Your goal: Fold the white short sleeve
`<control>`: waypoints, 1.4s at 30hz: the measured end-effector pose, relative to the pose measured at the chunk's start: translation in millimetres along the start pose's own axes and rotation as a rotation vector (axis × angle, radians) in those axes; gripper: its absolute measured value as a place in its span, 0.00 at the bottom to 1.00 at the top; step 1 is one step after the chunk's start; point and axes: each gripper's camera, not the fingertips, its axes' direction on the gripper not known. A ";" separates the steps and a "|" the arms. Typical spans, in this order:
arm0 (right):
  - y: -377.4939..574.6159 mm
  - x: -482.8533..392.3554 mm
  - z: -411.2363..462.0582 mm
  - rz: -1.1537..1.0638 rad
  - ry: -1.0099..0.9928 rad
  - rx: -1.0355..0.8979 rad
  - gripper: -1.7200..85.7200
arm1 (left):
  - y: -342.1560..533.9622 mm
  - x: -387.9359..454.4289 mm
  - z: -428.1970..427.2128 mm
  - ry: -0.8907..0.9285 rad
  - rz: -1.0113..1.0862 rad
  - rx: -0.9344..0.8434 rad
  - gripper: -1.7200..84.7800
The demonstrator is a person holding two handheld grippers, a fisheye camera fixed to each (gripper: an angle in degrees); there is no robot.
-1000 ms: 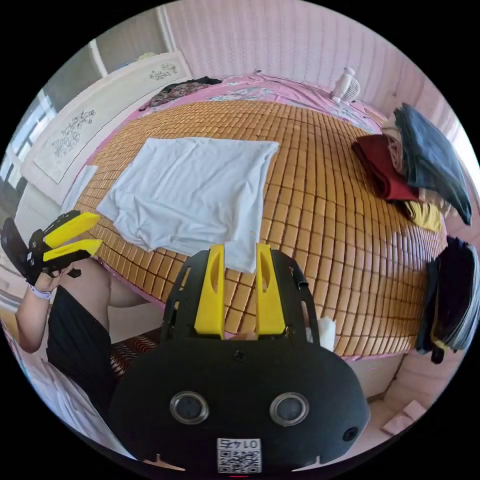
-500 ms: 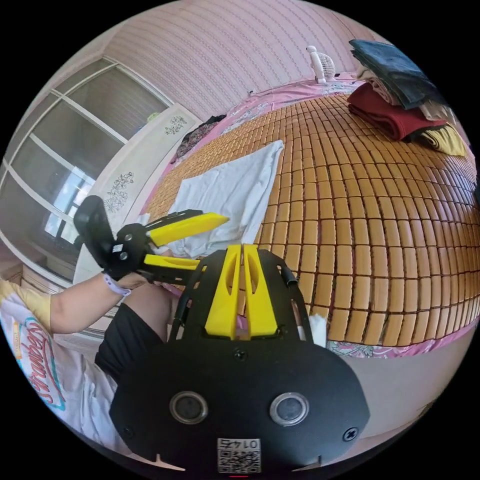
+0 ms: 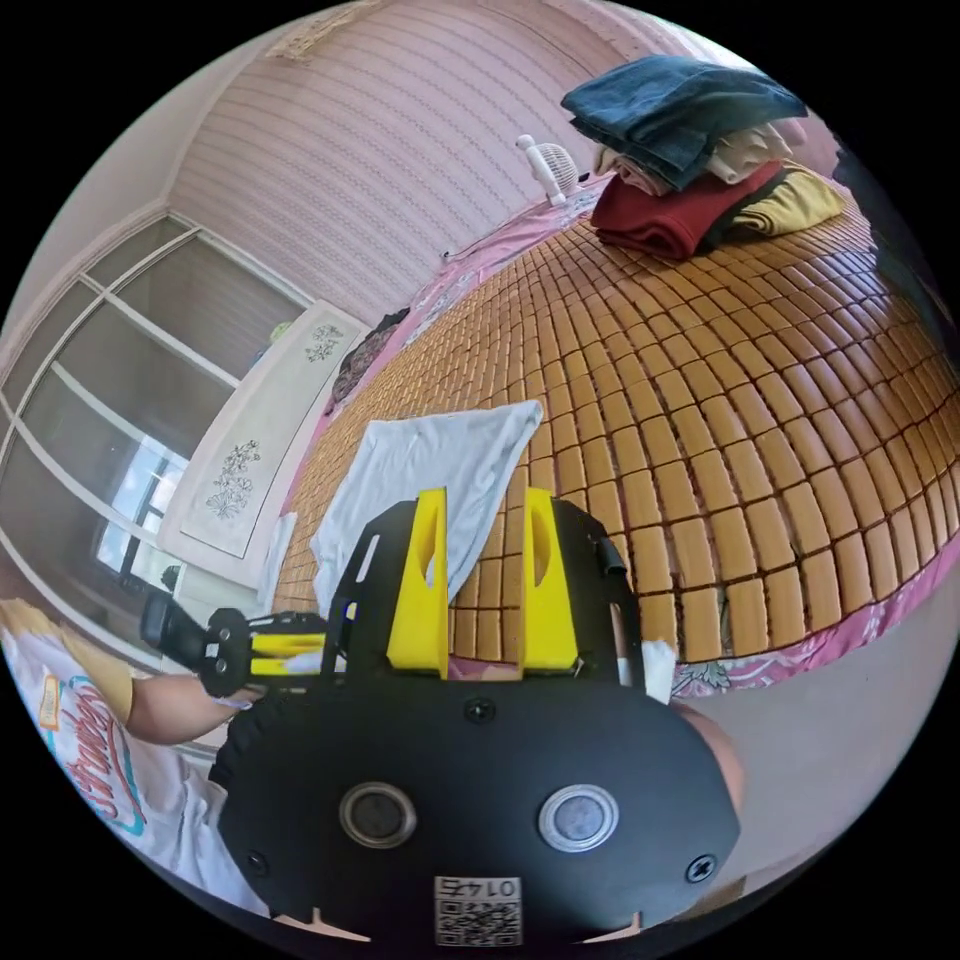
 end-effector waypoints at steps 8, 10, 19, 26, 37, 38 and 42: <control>-9.2 32.0 20.3 0.097 0.075 0.007 0.06 | 59.8 2.7 -18.6 0.006 -0.033 0.025 0.01; -11.5 37.0 19.2 0.105 0.050 0.007 0.04 | 70.9 -1.1 -22.7 0.007 -0.040 0.043 0.01; -31.8 8.7 -54.7 -0.008 -0.012 0.145 0.02 | 139.6 -25.5 -69.3 -0.001 -0.154 0.249 0.01; -143.1 -115.9 -16.5 -0.311 -0.022 0.041 0.03 | 229.2 -107.1 -118.5 -0.040 -0.563 0.486 0.03; -227.6 -222.1 203.3 -0.527 0.229 -0.319 0.15 | 386.5 -260.5 -99.9 -0.203 -0.985 0.193 0.14; -226.9 -226.9 215.4 -0.569 0.256 -0.345 0.17 | 392.4 -265.6 -96.1 -0.174 -0.962 0.195 0.14; -230.0 -240.2 252.2 -0.663 0.344 -0.401 0.18 | 389.2 -273.7 -76.8 -0.215 -0.815 0.133 0.18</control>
